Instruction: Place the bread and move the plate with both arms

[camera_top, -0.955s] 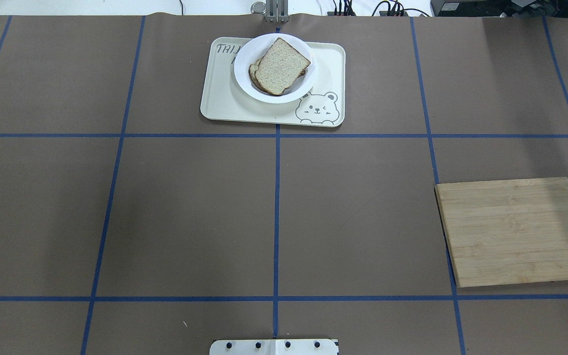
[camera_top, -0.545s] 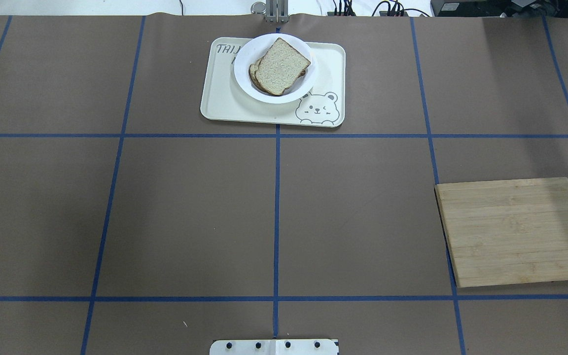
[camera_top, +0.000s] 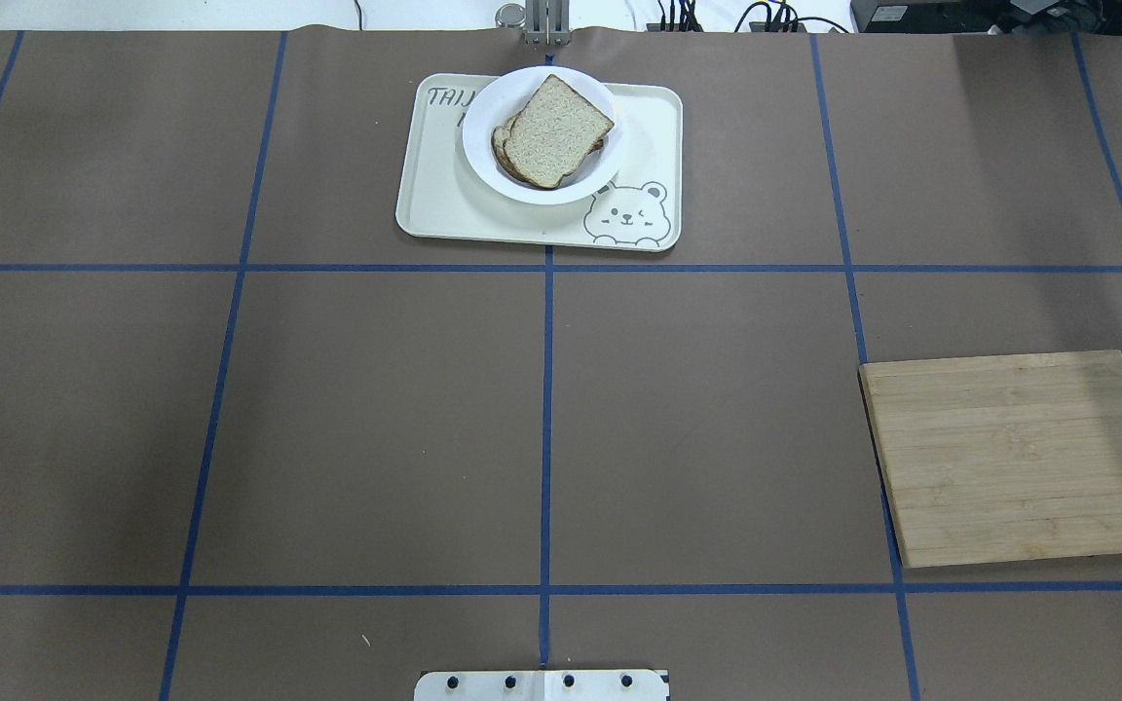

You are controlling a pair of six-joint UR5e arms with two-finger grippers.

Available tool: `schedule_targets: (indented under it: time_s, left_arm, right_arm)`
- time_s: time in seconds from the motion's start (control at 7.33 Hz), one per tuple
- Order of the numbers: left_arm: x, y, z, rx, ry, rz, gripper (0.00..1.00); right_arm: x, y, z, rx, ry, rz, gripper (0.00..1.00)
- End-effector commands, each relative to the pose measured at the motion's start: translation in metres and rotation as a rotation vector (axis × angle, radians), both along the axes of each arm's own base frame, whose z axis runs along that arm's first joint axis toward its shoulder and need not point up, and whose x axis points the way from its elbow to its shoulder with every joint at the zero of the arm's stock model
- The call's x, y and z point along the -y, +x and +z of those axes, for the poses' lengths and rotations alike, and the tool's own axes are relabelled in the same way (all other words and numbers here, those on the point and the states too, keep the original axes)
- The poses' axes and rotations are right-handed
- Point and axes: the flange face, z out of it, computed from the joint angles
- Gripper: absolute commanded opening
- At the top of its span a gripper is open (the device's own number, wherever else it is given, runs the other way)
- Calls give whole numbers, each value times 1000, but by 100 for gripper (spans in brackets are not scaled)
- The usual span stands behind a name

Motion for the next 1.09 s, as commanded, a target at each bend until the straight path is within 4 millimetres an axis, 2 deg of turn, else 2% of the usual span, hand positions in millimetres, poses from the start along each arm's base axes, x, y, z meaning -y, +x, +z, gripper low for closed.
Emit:
schedule_targets:
  time_s: [0.0,0.95]
  left_arm:
    - [-10,2,8,-20,-13,5,99]
    - [-11,2,7,-18,-7,8,99]
  right_arm:
    - [-2,0,2,0,-4,0,100]
    - [-2,0,1,2,-2,0,100]
